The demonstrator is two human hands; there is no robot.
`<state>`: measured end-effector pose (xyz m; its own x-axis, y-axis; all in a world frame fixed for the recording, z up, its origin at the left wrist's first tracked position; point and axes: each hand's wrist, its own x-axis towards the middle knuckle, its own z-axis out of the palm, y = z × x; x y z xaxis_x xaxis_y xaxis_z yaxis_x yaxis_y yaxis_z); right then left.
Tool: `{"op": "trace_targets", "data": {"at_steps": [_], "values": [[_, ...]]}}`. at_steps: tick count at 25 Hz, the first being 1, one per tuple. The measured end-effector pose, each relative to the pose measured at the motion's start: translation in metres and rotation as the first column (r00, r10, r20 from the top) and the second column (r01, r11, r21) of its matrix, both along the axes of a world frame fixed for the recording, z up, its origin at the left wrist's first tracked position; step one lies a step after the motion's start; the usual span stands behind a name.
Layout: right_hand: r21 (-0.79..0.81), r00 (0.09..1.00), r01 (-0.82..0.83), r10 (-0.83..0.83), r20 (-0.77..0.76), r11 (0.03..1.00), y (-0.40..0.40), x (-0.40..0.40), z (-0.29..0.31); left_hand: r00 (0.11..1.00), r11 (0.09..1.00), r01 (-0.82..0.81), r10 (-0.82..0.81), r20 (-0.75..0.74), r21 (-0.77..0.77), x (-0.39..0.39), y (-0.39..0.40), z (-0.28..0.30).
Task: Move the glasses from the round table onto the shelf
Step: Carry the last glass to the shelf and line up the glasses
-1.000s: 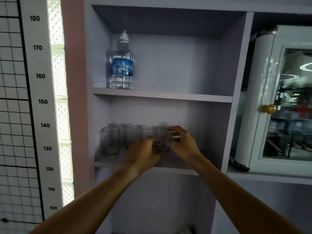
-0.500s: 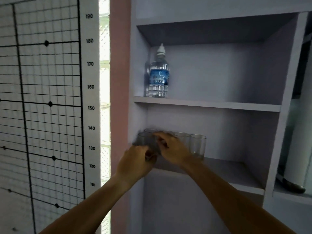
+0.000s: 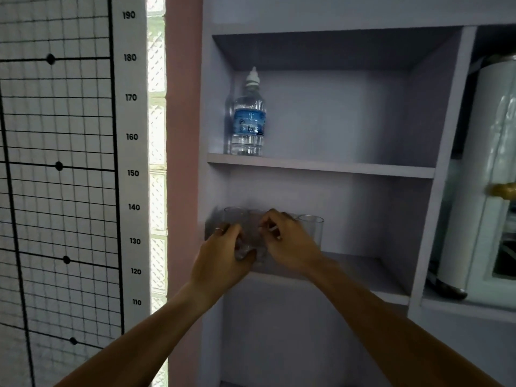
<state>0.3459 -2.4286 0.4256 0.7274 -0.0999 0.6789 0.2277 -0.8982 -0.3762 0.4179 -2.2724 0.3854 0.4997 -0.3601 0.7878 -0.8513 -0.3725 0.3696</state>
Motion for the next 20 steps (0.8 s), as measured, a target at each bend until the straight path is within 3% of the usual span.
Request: {"op": "trace_targets", "data": {"at_steps": [10,16,20], "values": [[0.104,0.965,0.261,-0.262,0.0,0.96,-0.063,-0.083,-0.005,0.961,0.963,0.27,-0.27,-0.063,-0.001,-0.043,-0.096,-0.003],[0.295,0.946,0.31,-0.325,0.003,0.904,-0.09,-0.093,-0.015,0.961,0.962,0.271,-0.267,-0.07,0.047,-0.051,-0.127,-0.005],[0.334,0.937,0.33,-0.349,-0.002,0.883,-0.1,-0.089,-0.022,0.967,0.966,0.251,-0.248,-0.062,0.064,-0.052,-0.134,-0.005]]}}
